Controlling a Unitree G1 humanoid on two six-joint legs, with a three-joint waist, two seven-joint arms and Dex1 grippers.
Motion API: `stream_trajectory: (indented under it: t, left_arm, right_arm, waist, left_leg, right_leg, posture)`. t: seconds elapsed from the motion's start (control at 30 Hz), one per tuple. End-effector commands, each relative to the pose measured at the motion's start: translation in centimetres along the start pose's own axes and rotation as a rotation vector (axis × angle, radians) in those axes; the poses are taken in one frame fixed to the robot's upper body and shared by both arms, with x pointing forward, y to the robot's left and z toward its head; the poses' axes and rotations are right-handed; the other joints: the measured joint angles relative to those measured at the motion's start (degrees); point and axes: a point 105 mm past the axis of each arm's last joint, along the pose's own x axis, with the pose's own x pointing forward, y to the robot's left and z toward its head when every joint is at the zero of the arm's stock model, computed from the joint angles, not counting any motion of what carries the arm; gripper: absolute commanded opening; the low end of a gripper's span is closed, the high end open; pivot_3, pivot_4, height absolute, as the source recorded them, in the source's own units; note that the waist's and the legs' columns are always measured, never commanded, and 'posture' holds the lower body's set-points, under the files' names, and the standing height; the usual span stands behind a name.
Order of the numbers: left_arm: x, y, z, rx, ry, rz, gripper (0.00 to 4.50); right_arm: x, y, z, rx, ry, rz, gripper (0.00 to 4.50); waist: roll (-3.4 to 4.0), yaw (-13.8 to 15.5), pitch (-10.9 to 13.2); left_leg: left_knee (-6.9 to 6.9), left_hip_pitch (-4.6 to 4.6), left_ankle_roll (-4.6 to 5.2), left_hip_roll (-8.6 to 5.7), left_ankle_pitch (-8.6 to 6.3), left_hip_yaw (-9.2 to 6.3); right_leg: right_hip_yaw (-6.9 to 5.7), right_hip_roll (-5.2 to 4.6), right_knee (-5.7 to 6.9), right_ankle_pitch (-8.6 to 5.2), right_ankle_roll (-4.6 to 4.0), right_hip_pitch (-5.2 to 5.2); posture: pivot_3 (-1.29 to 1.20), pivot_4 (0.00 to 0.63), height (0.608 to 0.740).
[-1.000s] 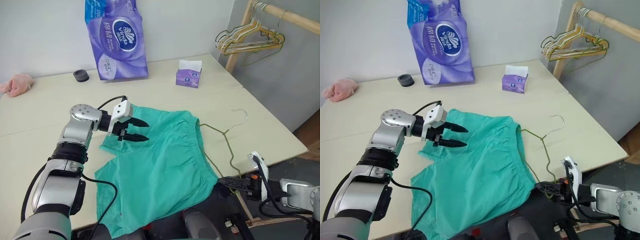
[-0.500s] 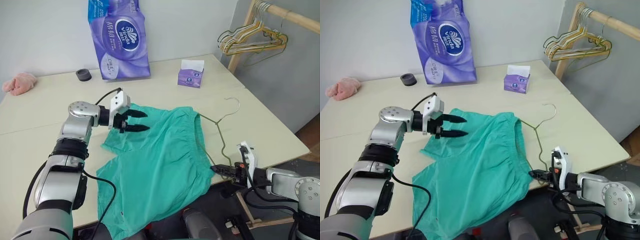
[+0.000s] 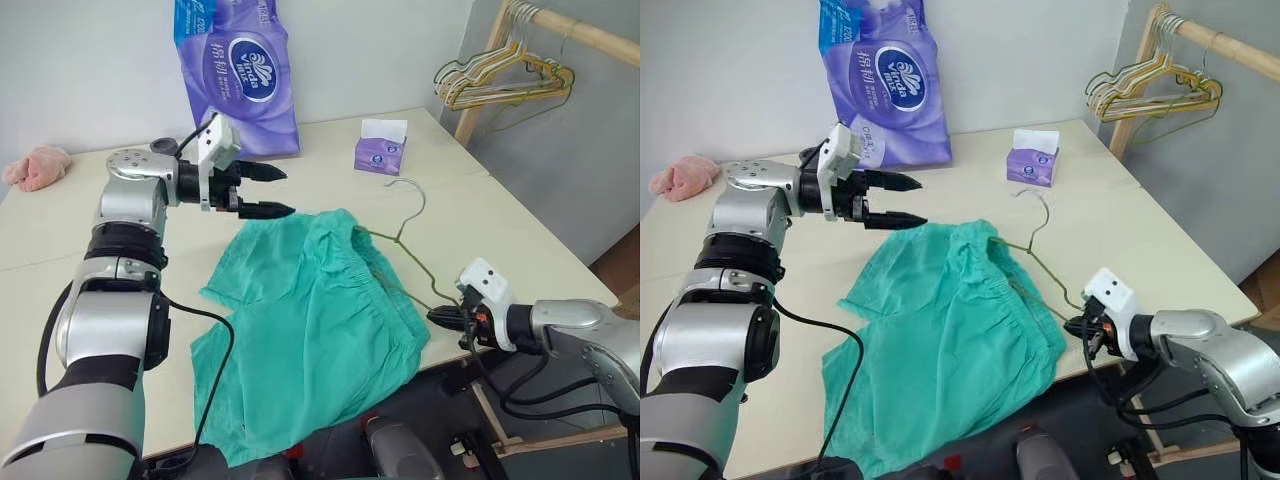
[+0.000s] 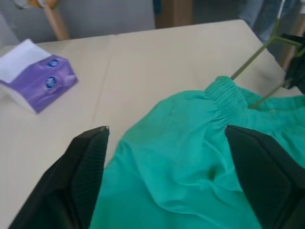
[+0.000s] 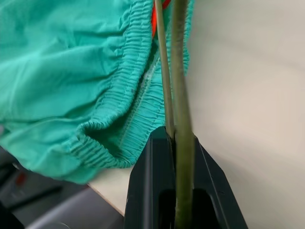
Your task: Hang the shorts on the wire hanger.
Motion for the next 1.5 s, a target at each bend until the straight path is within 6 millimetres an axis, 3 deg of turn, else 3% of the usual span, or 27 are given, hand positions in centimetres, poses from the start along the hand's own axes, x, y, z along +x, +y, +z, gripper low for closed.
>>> stream_trajectory:
  t: [0.03, 0.33, 0.43, 0.57, 0.8, 0.97, 1.33, 1.5]
  left_arm:
    - [0.6, -1.1, 0.2, 0.138, 0.106, -0.105, 4.48]
    - [4.0, -2.5, -0.9, 0.230, 0.101, -0.207, 4.48]
    - [4.4, -2.8, -1.0, 0.237, 0.090, -0.223, 4.48]
    - [5.1, -4.2, -2.8, 0.268, 0.144, -0.288, 4.48]
    - [5.2, -4.7, -3.8, 0.278, 0.180, -0.311, 4.48]
    - [5.5, -4.8, -3.8, 0.254, 0.170, -0.314, 3.36]
    - [6.4, -6.0, -4.4, 0.208, 0.136, -0.339, 0.03]
    - [6.3, -5.9, -4.4, 0.197, 0.138, -0.328, 0.03]
  right_arm:
    - [-0.3, -0.5, 1.6, -0.131, -0.031, -0.014, 0.00]
    - [0.4, -0.4, 3.2, -0.295, -0.029, -0.014, 0.00]
    - [0.5, -0.2, 3.5, -0.321, -0.027, -0.009, 0.00]
    - [0.6, 0.1, 4.1, -0.370, -0.033, -0.007, 0.00]
    - [0.5, 0.2, 4.8, -0.405, -0.044, -0.011, 0.00]
    - [0.5, 0.3, 5.2, -0.418, -0.056, -0.009, 0.00]
    - [0.4, 0.1, 6.1, -0.452, -0.090, -0.030, 0.00]
    - [0.1, 0.4, 6.7, -0.476, -0.126, -0.025, 0.00]
  waist:
    - [0.00, 0.0, 0.0]
    - [0.00, 0.0, 0.0]
    - [0.00, 0.0, 0.0]
    - [0.00, -0.4, 0.0]
    - [0.00, -0.4, 0.0]
    - [0.00, -0.4, 0.0]
    - [0.00, -0.4, 0.0]
    - [0.00, -0.4, 0.0]
  left_leg:
    - [0.01, -0.01, 0.00, 0.01, 0.00, -0.01]
    - [0.03, -0.02, 0.00, 0.02, 0.00, -0.06]
    - [0.05, -0.03, 0.00, 0.02, 0.00, -0.06]
    - [0.03, -0.02, 0.00, 0.03, 0.00, -0.06]
    - [0.05, -0.06, 0.00, 0.03, 0.00, -0.08]
    - [0.06, -0.06, 0.00, 0.02, 0.00, -0.08]
    - [0.06, -0.06, 0.00, 0.04, 0.00, -0.10]
    - [0.06, -0.05, 0.00, 0.02, 0.00, -0.10]
  right_leg:
    - [-0.01, 0.00, -0.01, 0.00, 0.00, 0.00]
    - [0.04, -0.01, 0.02, 0.04, -0.06, -0.04]
    - [0.04, -0.01, 0.03, 0.06, -0.10, -0.05]
    - [0.06, -0.01, 0.05, 0.14, -0.23, -0.07]
    - [0.05, -0.02, 0.05, 0.16, -0.27, -0.10]
    - [0.04, -0.02, 0.06, 0.16, -0.27, -0.10]
    - [0.03, -0.02, 0.07, 0.16, -0.28, -0.10]
    - [0.03, -0.02, 0.08, 0.17, -0.28, -0.10]
  posture:
    - [-0.27, 0.085, 0.740]
    - [-0.28, 0.086, 0.740]
    - [-0.28, 0.086, 0.740]
    - [-0.29, 0.088, 0.740]
    - [-0.29, 0.092, 0.740]
    - [-0.29, 0.092, 0.740]
    - [-0.29, 0.092, 0.740]
    - [-0.29, 0.093, 0.740]
